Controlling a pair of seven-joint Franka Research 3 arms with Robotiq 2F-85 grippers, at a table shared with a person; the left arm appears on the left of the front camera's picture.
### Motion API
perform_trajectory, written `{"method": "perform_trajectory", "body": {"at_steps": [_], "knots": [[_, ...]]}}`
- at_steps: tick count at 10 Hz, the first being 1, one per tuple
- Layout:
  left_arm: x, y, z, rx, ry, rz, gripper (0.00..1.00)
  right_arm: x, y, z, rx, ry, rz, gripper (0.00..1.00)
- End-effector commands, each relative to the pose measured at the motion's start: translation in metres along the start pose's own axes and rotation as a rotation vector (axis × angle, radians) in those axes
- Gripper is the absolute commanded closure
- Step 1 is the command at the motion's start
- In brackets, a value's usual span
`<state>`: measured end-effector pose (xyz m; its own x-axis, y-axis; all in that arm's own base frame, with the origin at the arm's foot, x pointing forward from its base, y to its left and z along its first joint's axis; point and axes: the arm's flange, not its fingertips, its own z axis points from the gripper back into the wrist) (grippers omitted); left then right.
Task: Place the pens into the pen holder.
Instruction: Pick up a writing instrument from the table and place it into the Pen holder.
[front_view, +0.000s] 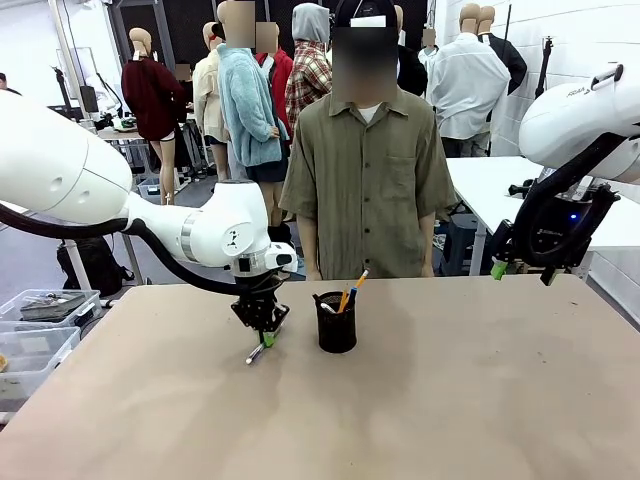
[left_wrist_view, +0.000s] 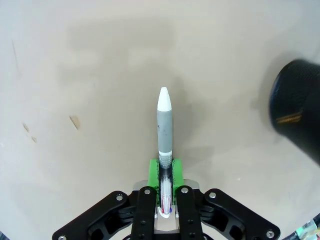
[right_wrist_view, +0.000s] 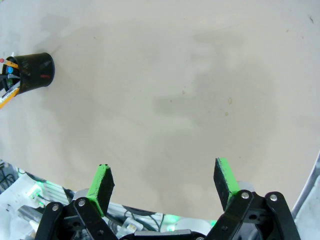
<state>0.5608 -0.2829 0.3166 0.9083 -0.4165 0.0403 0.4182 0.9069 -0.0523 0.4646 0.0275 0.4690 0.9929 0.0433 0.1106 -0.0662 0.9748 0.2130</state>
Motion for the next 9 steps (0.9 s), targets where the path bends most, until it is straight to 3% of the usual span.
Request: {"method": "perform_trajectory", "body": {"at_steps": [1, 4, 9], "knots": [[-0.005, 0.002, 0.026, -0.019, -0.197, -0.089, 1.0, -0.001, 0.001, -0.001, -0.018, 0.001, -0.006, 0.0], [-0.012, 0.012, 0.074, -0.044, -0.452, -0.182, 1.0, -0.001, 0.001, -0.001, -0.018, 0.001, -0.006, 0.0], [-0.002, 0.021, 0.109, -0.272, -0.77, -0.56, 1.0, -0.001, 0.001, -0.001, -0.018, 0.001, -0.006, 0.0]]}}
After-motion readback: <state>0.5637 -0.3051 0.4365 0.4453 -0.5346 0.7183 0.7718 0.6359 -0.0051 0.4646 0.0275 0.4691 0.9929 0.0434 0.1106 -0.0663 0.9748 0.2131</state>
